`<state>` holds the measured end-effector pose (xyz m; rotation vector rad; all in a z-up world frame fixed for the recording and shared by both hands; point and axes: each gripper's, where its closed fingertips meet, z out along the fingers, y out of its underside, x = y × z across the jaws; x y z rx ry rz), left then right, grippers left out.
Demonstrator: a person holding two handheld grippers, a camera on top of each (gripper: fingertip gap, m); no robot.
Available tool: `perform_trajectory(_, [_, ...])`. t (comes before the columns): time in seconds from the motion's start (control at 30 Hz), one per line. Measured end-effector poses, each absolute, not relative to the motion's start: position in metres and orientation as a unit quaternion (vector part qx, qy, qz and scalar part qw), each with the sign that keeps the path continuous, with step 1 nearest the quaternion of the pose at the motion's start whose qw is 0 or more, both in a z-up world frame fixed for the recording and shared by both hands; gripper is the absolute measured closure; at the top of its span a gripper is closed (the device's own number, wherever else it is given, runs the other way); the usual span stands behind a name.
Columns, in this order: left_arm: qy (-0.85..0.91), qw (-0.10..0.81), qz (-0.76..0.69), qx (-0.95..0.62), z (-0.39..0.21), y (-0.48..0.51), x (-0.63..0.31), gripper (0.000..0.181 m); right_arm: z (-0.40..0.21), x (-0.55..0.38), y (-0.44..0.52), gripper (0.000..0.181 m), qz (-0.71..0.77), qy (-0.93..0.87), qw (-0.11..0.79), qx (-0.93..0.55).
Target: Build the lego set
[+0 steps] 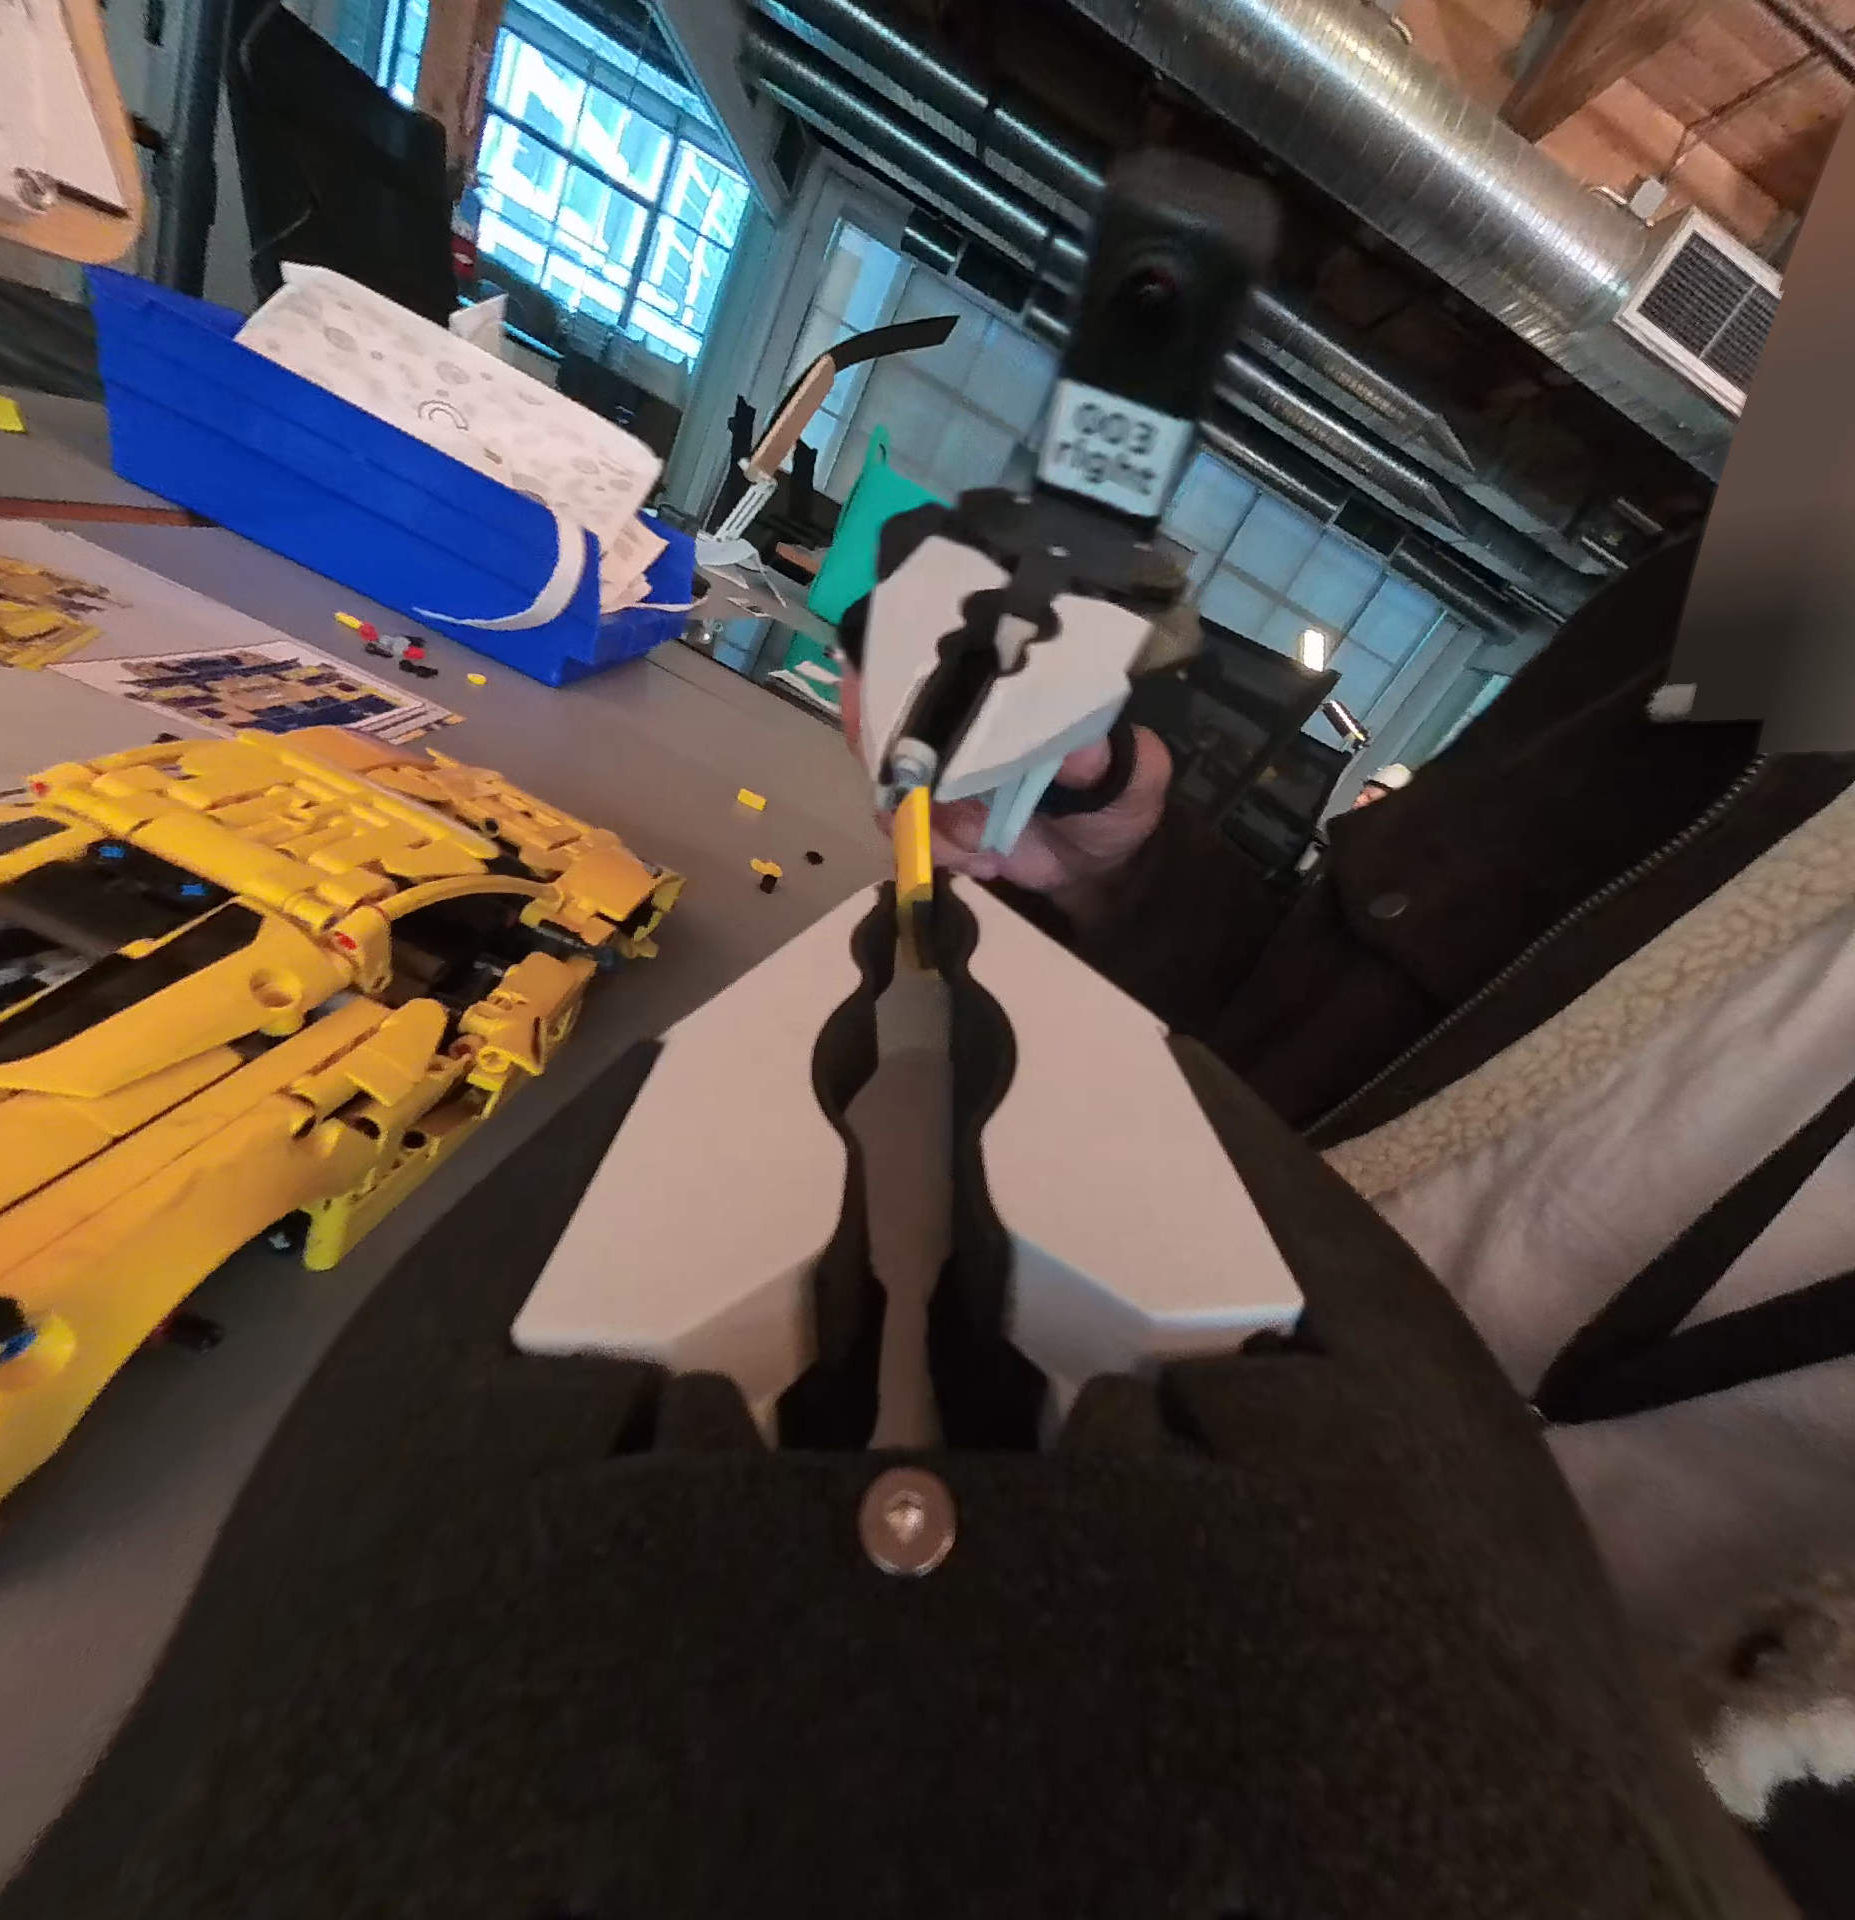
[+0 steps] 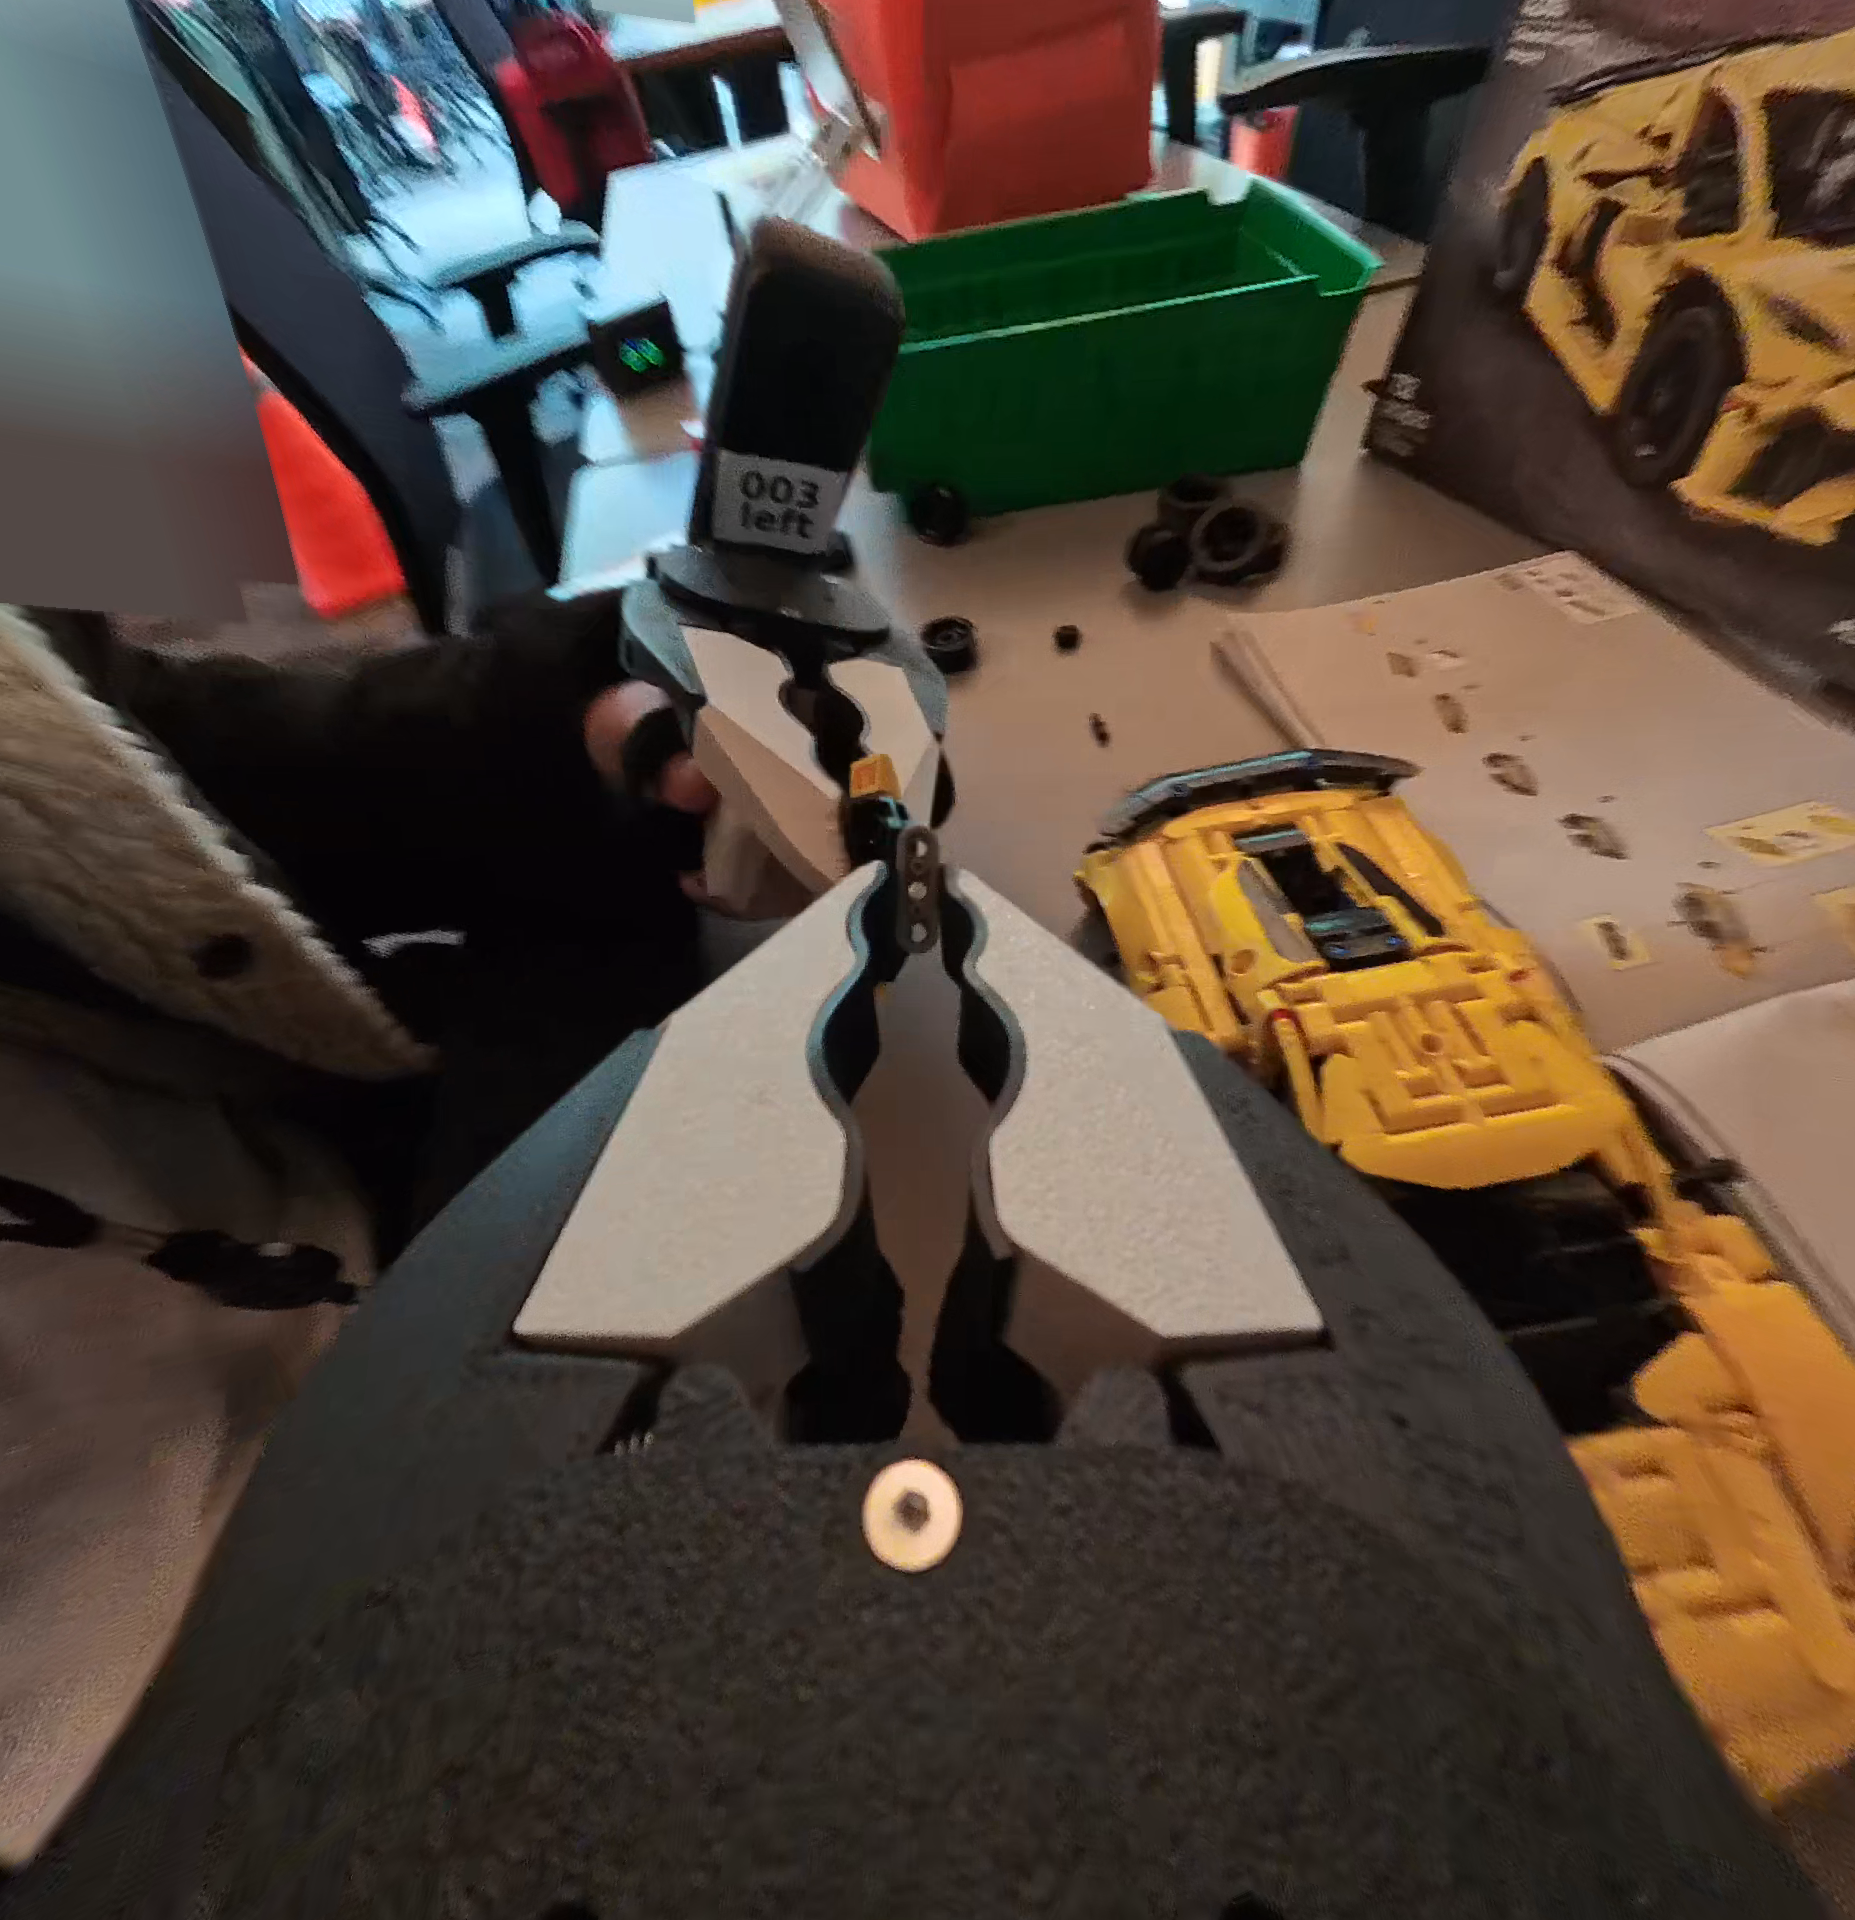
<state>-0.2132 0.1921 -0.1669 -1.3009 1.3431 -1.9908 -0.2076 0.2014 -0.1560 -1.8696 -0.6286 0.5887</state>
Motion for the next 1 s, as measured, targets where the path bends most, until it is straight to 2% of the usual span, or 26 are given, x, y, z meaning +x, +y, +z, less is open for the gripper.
perform_trajectory(0.2, [0.451, 0.22, -0.704, -0.503, -0.172, 0.209, -0.208, 0.175, -0.163, -0.206, 0.217, 0.173, 0.055, -0.263, 0.543, -0.796])
perform_trajectory(0.37, [0.442, 0.218, -0.686, -0.536, -0.183, 0.215, -0.203, 0.175, -0.175, -0.206, 0.225, 0.173, 0.032, -0.249, 0.532, -0.808])
perform_trajectory(0.53, [0.417, 0.194, -0.689, -0.56, -0.19, 0.22, -0.201, 0.175, -0.184, -0.203, 0.23, 0.173, 0.044, -0.226, 0.498, -0.836])
perform_trajectory(0.73, [0.364, 0.134, -0.719, -0.577, -0.195, 0.224, -0.199, 0.175, -0.193, -0.2, 0.234, 0.172, 0.125, -0.187, 0.451, -0.864])
perform_trajectory(1.0, [0.315, 0.087, -0.736, -0.593, -0.203, 0.232, -0.199, 0.175, -0.203, -0.199, 0.243, 0.171, 0.178, -0.15, 0.424, -0.875])
